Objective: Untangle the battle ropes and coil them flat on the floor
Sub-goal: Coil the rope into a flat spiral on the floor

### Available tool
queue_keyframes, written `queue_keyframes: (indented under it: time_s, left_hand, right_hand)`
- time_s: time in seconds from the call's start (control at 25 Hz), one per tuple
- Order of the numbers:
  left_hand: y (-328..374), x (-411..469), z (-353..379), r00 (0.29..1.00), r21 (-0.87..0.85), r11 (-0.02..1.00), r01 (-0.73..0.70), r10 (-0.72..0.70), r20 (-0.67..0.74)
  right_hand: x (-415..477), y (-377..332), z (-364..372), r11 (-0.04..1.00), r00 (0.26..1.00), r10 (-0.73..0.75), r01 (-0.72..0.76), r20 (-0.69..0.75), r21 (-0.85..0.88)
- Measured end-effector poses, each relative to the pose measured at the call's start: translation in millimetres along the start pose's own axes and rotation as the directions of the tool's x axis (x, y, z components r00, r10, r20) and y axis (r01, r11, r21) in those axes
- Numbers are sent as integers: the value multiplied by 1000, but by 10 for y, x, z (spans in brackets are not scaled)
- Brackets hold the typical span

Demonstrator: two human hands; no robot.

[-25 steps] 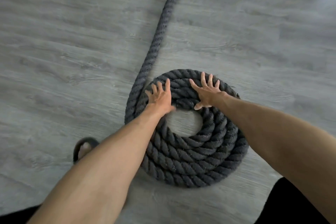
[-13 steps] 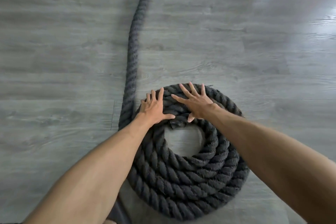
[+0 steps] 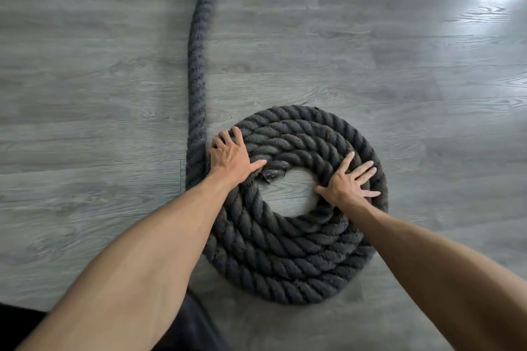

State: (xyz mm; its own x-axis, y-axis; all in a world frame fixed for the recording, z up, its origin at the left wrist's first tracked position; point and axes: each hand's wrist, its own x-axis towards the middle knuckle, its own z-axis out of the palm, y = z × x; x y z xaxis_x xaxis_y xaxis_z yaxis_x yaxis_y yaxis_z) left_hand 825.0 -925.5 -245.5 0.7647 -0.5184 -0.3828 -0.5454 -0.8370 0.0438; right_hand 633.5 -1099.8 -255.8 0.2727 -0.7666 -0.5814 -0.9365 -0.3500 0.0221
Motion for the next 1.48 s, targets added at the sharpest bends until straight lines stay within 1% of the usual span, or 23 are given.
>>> queue_keyframes:
  time_s: [0.08,0.16,0.24,0.32,0.36,0.44,0.52,0.56,0.64,0.72,0.8,0.84,0.92,1.0,1.04,1.12,1.16,1.24,1.28,1.36,1.4,1.44,1.48]
  left_hand:
    - [-43,34,-53,998,-35,998,57,-56,29]
    - [-139,115,-139,988,-83,985,151,-146,57]
    - [-308,206,-206,968,-133,960,246,-238,73]
    - [-450,306,-285,945,-172,931,322,-306,112]
    - [-509,341,-340,934,-159,923,349,-329,141]
    - [-685,489,-507,917,-69,926,371,-354,183]
    - [-787,612,-603,904,-28,925,379,-364,224]
    - [-838,667,-630,906,-16,924,383,-372,200]
    - [-933,849,-729,919,-52,919,391,-387,69]
    - [-1024,1093,-793,924,-138,920,368,-379,-62]
    - [-983,1426,-885,945,-210,935,287,-312,-100]
    - [-916,1595,-939,959,-225,944,241,-267,-92]
    - [-730,2015,-1065,984,-246,955,166,-176,-20]
    - [-541,2464,-1197,988,-275,949,155,-140,71]
    - [-478,2645,-1229,984,-263,950,168,-145,104]
    - [-408,2897,-1272,972,-184,957,223,-205,112]
    - [-380,2975,-1261,966,-135,958,252,-241,88]
    - [-342,3085,-1217,956,-67,954,293,-294,-2]
    - [-347,3133,-1204,948,-81,946,312,-316,-34]
    - [-336,3247,-1213,928,-173,916,361,-372,-31]
    - [-328,3306,-1231,917,-199,901,386,-398,-26]
    - [-333,3345,-1252,907,-206,889,409,-421,-18]
    - [-318,3394,-1284,896,-203,878,435,-444,0]
  right_hand:
    - [145,-142,-127,993,996,-93,93,8,-68]
    - [294,-405,-300,980,984,-174,177,47,-94]
    - [365,-820,-430,970,976,-198,208,86,-128]
    - [427,-1234,-521,960,976,-188,207,113,-190]
    - [448,-1404,-565,956,976,-179,201,121,-213]
    - [552,-1746,-665,939,971,-211,234,115,-254]
    - [674,-1964,-779,899,942,-304,333,143,-283]
    - [741,-2039,-818,878,924,-353,382,150,-289]
    - [948,-2209,-922,831,885,-441,466,150,-303]
    - [1177,-2444,-1006,750,832,-535,549,151,-369]
    - [1438,-2743,-1207,666,774,-605,621,187,-413]
    - [1561,-2889,-1291,629,743,-638,655,204,-418]
    - [1778,-3128,-1440,543,681,-699,705,218,-457]
    - [2025,-3361,-1586,458,624,-743,738,243,-496]
    - [2128,-3476,-1651,418,594,-762,756,258,-504]
    - [2298,-3673,-1762,321,523,-801,785,290,-529]
    - [2387,-3748,-1823,276,497,-809,793,313,-543]
    - [2568,-3926,-1958,191,440,-823,810,360,-554]
    - [2632,-4030,-2017,154,406,-832,823,379,-546]
    - [2743,-4187,-2114,74,328,-859,839,392,-539]
    - [2790,-4224,-2148,33,279,-885,835,372,-549]
    - [2808,-4201,-2167,29,250,-912,828,323,-560]
    - [2839,-4104,-2172,95,260,-939,823,224,-560]
